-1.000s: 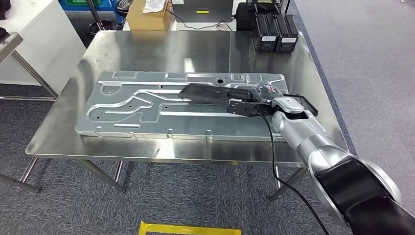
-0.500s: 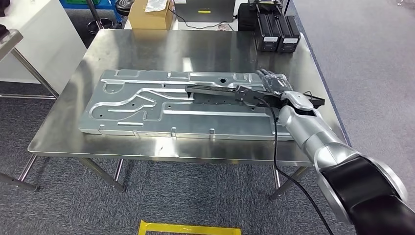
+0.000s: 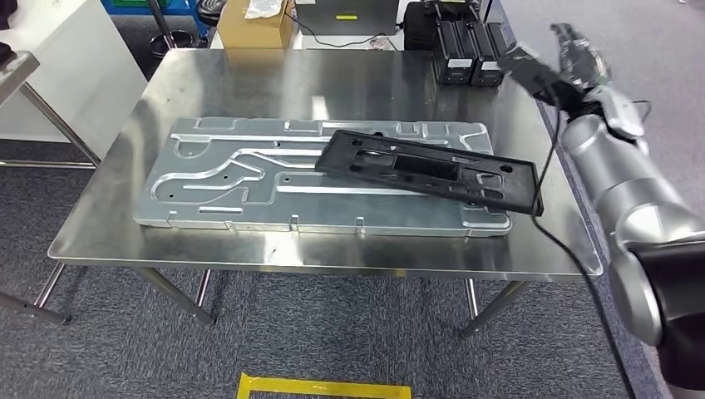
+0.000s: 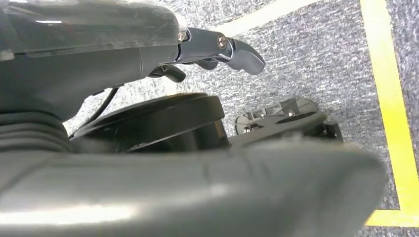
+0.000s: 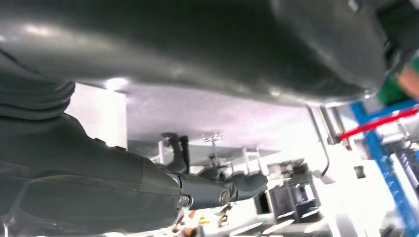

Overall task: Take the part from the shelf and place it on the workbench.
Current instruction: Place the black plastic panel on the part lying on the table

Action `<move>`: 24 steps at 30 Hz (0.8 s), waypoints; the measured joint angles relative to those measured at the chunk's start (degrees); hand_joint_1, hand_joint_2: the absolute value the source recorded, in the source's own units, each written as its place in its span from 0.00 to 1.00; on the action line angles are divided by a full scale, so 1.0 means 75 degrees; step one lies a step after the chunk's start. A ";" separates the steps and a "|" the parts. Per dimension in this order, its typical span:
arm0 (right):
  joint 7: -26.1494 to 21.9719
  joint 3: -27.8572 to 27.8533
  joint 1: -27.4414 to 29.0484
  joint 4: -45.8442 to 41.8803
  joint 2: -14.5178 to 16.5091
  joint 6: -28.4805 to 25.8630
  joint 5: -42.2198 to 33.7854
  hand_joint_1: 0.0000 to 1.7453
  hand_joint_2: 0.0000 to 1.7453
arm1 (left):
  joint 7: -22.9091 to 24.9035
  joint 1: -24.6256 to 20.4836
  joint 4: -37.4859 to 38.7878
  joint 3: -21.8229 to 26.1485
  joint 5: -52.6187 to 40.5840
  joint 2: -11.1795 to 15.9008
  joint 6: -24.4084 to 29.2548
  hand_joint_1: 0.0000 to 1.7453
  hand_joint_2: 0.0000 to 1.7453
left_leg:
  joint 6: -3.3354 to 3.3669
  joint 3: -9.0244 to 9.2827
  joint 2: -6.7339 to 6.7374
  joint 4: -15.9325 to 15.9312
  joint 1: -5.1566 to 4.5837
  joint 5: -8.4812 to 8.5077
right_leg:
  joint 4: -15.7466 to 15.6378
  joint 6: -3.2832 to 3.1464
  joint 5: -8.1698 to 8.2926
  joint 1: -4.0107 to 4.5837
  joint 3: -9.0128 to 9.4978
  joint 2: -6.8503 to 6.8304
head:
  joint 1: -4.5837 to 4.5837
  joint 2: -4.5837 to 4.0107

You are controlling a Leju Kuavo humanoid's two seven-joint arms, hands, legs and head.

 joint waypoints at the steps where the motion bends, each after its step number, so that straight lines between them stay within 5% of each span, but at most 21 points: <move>1: 0.0011 -0.0047 -0.0082 -0.0015 -0.0026 0.0001 -0.0001 0.00 0.00 | -0.0001 -0.0001 0.0000 0.0001 0.0007 0.0001 0.0009 0.00 0.00 | -0.0042 -0.0039 0.0004 0.0101 0.0002 -0.0084 | -0.0017 -0.0047 0.0009 -0.0014 0.0006 0.0001 | -0.0007 0.0000; 5: 0.0032 -0.0189 -0.0312 -0.0039 -0.0051 0.0004 -0.0016 0.00 0.00 | -0.0001 -0.0009 0.0000 0.0002 0.0034 0.0002 0.0041 0.00 0.00 | -0.0183 -0.0771 0.0013 0.1742 0.0063 -0.0902 | -0.0036 -0.0139 0.0017 -0.0018 0.0020 0.0007 | -0.0027 0.0000; 7: -0.0018 -0.0264 -0.0326 -0.0044 -0.0051 -0.0011 -0.0091 0.00 0.00 | -0.0001 -0.0008 0.0000 0.0002 0.0046 0.0002 0.0042 0.00 0.00 | -0.0173 -0.0950 0.0014 0.2087 0.0073 -0.0899 | -0.0032 -0.0144 0.0014 0.0004 0.0027 0.0010 | -0.0027 0.0000; 10: -0.0235 -0.0409 -0.0361 -0.0106 -0.0051 -0.0052 -0.0279 0.00 0.00 | -0.0002 -0.0014 0.0000 0.0003 0.0066 0.0004 0.0042 0.00 0.00 | -0.0007 -0.0324 0.0013 0.0772 0.0035 -0.0189 | -0.0037 -0.0142 0.0012 0.0050 0.0061 0.0017 | -0.0024 0.0000; 12: -0.0460 -0.0522 -0.0407 -0.0156 -0.0053 -0.0095 -0.0436 0.00 0.00 | -0.0003 -0.0020 0.0000 0.0004 0.0088 0.0007 0.0045 0.00 0.00 | 0.0104 0.0024 0.0018 0.0046 -0.0007 0.0029 | -0.0054 -0.0103 0.0027 0.0063 0.0060 0.0015 | -0.0021 0.0000; 15: -0.0861 -0.0710 -0.0414 -0.0282 -0.0054 -0.0112 -0.0784 0.00 0.00 | 0.0003 -0.0018 0.0000 0.0012 0.0122 0.0006 0.0055 0.00 0.00 | 0.0168 0.0099 0.0028 -0.0172 -0.0010 0.0090 | -0.0124 0.0015 0.0073 0.0045 0.0068 0.0004 | -0.0020 0.0000; 17: -0.1073 -0.0847 -0.0430 -0.0407 -0.0052 -0.0097 -0.0995 0.00 0.00 | 0.0007 -0.0025 0.0000 0.0017 0.0130 0.0000 0.0059 0.00 0.00 | 0.0225 0.0177 0.0044 -0.0370 0.0028 0.0207 | 0.0074 0.0072 -0.0099 0.0053 -0.0011 0.0002 | -0.0014 0.0000; 21: -0.1399 -0.1090 -0.0310 -0.0554 -0.0053 0.0013 -0.1422 0.00 0.00 | 0.0014 -0.0026 0.0000 0.0024 0.0173 -0.0009 0.0061 0.00 0.00 | 0.0256 0.0201 0.0047 -0.0450 0.0042 0.0270 | 0.1679 0.0154 -0.0852 0.0044 -0.0745 0.0004 | -0.0008 0.0000; 22: -0.1565 -0.1169 -0.0176 -0.0696 -0.0049 0.0098 -0.1680 0.00 0.00 | 0.0019 -0.0024 0.0000 0.0031 0.0209 -0.0012 0.0068 0.00 0.00 | 0.0247 0.0196 0.0043 -0.0431 0.0045 0.0260 | 0.1788 0.0180 -0.0811 0.0026 -0.0802 0.0001 | -0.0008 0.0000; 24: -0.1864 -0.1349 0.0237 -0.1226 -0.0029 0.0308 -0.2368 0.00 0.00 | 0.0036 -0.0029 0.0000 0.0058 0.0287 -0.0017 0.0106 0.00 0.00 | 0.0201 0.0192 0.0034 -0.0355 0.0061 0.0209 | 0.1153 0.0222 -0.0357 -0.0022 -0.0475 -0.0006 | -0.0008 0.0000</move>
